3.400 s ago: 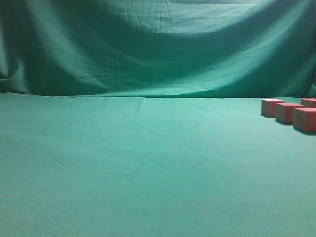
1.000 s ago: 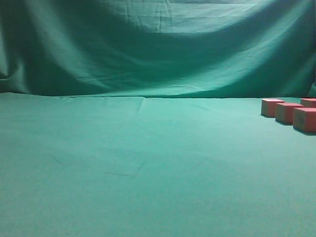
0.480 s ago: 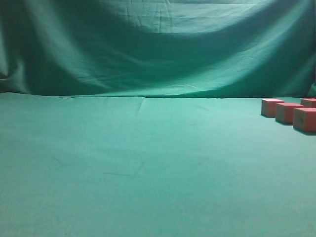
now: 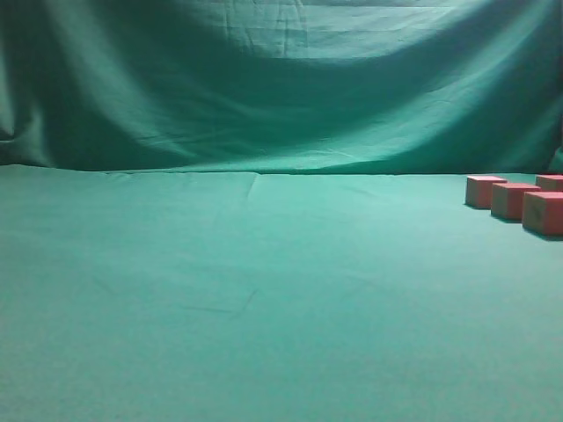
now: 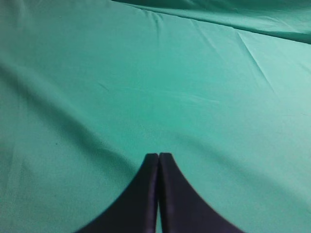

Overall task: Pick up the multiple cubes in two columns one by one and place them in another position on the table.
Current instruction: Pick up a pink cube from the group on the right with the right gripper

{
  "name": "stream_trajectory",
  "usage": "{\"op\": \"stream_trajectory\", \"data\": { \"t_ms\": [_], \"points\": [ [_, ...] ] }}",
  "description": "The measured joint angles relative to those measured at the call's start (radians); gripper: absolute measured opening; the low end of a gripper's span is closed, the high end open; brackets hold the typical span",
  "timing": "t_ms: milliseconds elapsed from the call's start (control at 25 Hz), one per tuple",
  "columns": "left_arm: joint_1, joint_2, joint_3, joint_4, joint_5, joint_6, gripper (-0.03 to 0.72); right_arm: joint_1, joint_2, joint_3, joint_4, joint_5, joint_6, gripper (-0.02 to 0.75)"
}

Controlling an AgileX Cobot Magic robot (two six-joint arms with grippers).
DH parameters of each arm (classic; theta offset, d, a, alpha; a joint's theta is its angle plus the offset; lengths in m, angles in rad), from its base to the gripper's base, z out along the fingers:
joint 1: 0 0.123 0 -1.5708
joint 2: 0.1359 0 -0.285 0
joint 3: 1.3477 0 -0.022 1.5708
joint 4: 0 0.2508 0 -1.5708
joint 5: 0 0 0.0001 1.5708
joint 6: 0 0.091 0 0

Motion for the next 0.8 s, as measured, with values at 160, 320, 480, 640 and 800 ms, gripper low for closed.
{"op": "stream_trajectory", "data": {
  "t_ms": [160, 320, 480, 640, 800],
  "points": [
    [0.0, 0.0, 0.0, 0.0, 0.0, 0.0, 0.0, 0.004, 0.07, -0.07, -0.084, -0.015, 0.036, 0.0],
    [0.0, 0.0, 0.0, 0.0, 0.0, 0.0, 0.0, 0.004, 0.12, -0.109, -0.094, -0.03, 0.04, 0.134],
    [0.0, 0.0, 0.0, 0.0, 0.0, 0.0, 0.0, 0.004, 0.176, -0.113, -0.092, -0.032, 0.044, 0.394],
    [0.0, 0.0, 0.0, 0.0, 0.0, 0.0, 0.0, 0.004, 0.231, -0.114, -0.062, -0.059, 0.048, 0.538],
    [0.0, 0.0, 0.0, 0.0, 0.0, 0.0, 0.0, 0.004, 0.293, -0.114, -0.05, -0.087, 0.05, 0.538]
  ]
}}
